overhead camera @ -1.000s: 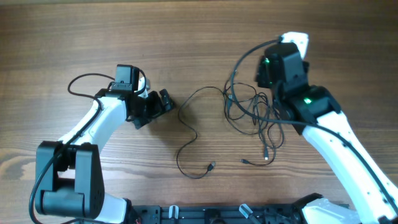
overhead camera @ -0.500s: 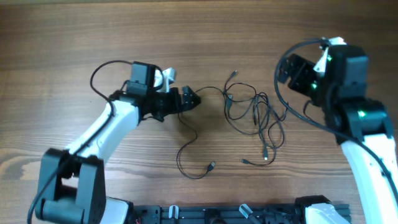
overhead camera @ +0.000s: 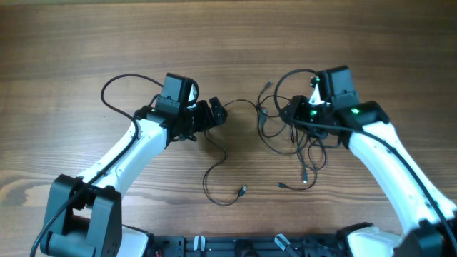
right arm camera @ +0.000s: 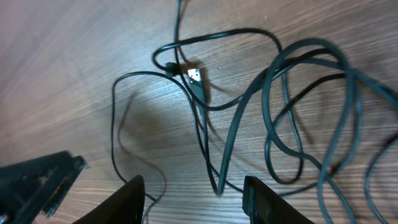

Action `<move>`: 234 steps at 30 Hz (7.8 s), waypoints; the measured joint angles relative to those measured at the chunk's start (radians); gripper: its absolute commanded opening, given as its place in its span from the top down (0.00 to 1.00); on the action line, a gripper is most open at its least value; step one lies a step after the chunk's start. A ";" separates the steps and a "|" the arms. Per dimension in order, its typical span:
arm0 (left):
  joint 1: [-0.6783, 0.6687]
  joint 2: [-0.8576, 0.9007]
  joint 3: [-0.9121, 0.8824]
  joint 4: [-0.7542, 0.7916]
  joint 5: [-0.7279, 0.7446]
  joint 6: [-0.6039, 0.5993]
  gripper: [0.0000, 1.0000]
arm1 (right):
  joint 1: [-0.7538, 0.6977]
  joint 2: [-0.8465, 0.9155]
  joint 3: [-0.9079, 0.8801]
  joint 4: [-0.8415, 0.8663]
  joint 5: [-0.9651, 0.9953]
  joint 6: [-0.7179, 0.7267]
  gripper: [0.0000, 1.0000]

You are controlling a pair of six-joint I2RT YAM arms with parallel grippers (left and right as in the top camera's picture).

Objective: Untangle cables

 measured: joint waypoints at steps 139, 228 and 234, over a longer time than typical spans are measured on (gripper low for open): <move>-0.181 0.232 0.040 0.114 -0.193 0.756 0.28 | -0.341 0.281 -0.046 0.033 0.204 0.103 0.40; -0.100 0.212 0.060 -0.092 -0.308 0.722 0.05 | -1.156 0.190 0.236 0.830 0.566 -0.790 0.95; -0.098 0.213 0.052 -0.018 -0.272 0.686 0.08 | -1.209 0.261 0.238 0.699 0.436 -0.747 0.96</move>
